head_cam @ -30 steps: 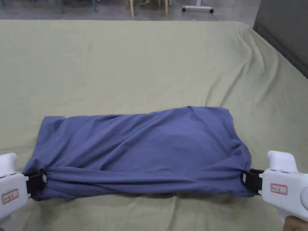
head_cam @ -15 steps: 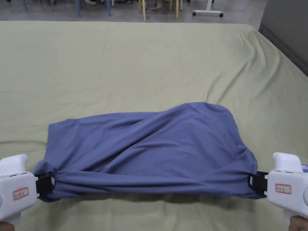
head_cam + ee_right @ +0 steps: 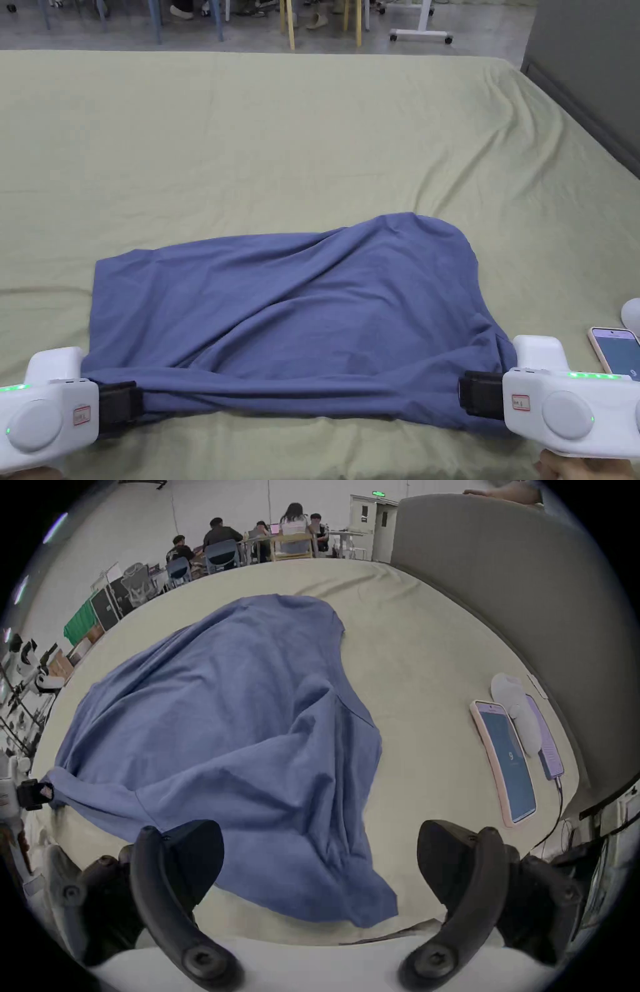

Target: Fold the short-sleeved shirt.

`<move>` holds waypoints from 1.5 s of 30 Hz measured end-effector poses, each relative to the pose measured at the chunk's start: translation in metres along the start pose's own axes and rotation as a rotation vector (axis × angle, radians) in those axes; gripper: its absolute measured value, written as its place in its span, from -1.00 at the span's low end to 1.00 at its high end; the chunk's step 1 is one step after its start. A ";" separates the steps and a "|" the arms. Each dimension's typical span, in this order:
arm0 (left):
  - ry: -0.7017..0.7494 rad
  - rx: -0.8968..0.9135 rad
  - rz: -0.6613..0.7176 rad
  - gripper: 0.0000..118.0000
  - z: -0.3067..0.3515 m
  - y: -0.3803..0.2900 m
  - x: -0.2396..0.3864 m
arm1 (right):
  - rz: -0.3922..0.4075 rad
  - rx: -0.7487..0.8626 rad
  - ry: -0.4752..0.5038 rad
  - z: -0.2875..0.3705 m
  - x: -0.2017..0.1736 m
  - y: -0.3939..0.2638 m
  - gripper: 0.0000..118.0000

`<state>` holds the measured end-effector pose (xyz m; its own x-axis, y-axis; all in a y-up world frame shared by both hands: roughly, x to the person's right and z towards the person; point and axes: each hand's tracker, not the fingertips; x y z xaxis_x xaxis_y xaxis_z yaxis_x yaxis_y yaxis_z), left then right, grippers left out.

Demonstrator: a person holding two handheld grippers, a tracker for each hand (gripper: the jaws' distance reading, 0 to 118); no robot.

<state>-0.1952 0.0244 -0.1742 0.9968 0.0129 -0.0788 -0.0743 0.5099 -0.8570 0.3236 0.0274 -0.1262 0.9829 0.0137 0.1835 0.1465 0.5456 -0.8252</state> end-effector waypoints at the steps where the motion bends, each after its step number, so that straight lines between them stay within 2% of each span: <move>1: -0.006 -0.007 0.043 0.98 -0.006 -0.001 -0.009 | 0.000 -0.005 -0.007 0.001 0.000 0.001 0.98; 6: -0.015 0.083 0.130 0.97 0.024 0.009 -0.012 | 0.032 0.086 -0.058 0.025 -0.006 0.015 0.98; 9: -0.008 0.195 0.046 0.92 0.055 0.024 0.000 | 0.070 0.195 -0.028 0.051 -0.022 0.032 0.88; 10: 0.005 0.251 0.007 0.73 0.065 0.026 0.005 | 0.075 0.228 -0.013 0.060 -0.028 0.038 0.69; 11: 0.024 0.303 -0.028 -0.16 0.073 0.028 0.010 | 0.079 0.255 0.018 0.069 -0.033 0.043 0.05; 12: 0.054 0.331 -0.050 -1.00 0.078 0.030 0.016 | 0.085 0.281 0.068 0.074 -0.036 0.046 -0.74; 13: 0.080 0.330 -0.054 -1.00 0.066 0.035 0.012 | 0.086 0.302 0.113 0.077 -0.040 0.050 -0.96; 15: 0.064 0.294 -0.062 -1.00 0.063 0.041 0.012 | 0.074 0.312 0.089 0.075 -0.051 0.056 -0.96; 17: -0.017 0.309 0.004 -1.00 0.059 0.052 0.010 | 0.079 0.304 0.124 0.070 -0.057 0.066 -0.96; 21: 0.046 0.326 0.008 -1.00 0.038 0.079 0.006 | 0.083 0.301 0.146 0.056 -0.071 0.085 -0.96; 23: 0.052 0.331 0.007 -0.94 0.023 0.097 0.002 | 0.094 0.306 0.163 0.047 -0.081 0.096 -0.96; 24: 0.048 0.331 0.005 -0.72 0.014 0.108 -0.001 | 0.097 0.300 0.177 0.041 -0.085 0.102 -0.96; 25: 0.038 0.305 -0.002 -0.10 0.004 0.125 -0.002 | 0.103 0.295 0.194 0.033 -0.091 0.109 -0.96; 26: 0.037 0.227 -0.021 0.88 -0.011 0.138 -0.003 | 0.107 0.292 0.197 0.024 -0.097 0.116 -0.96; 27: 0.035 0.178 -0.026 1.00 -0.024 0.148 -0.004 | 0.112 0.284 0.195 0.016 -0.103 0.123 -0.96; 30: 0.093 0.196 -0.018 1.00 -0.060 0.180 -0.005 | 0.135 0.280 0.185 -0.006 -0.117 0.140 -0.96; 37: 0.153 0.108 0.002 1.00 -0.136 0.225 -0.010 | 0.159 0.239 0.146 -0.047 -0.135 0.170 -0.96; 42: 0.130 0.034 -0.045 1.00 -0.172 0.227 -0.003 | 0.085 0.199 0.205 -0.061 -0.130 0.177 -0.96; 45: 0.131 0.072 -0.105 1.00 -0.176 0.220 0.008 | 0.083 0.193 0.206 -0.060 -0.125 0.176 -0.96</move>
<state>-0.2087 -0.0148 -0.4532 0.9864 -0.1532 -0.0601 0.0370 0.5625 -0.8259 0.2332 0.0710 -0.3265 0.9954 -0.0953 -0.0088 0.0606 0.6990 -0.7125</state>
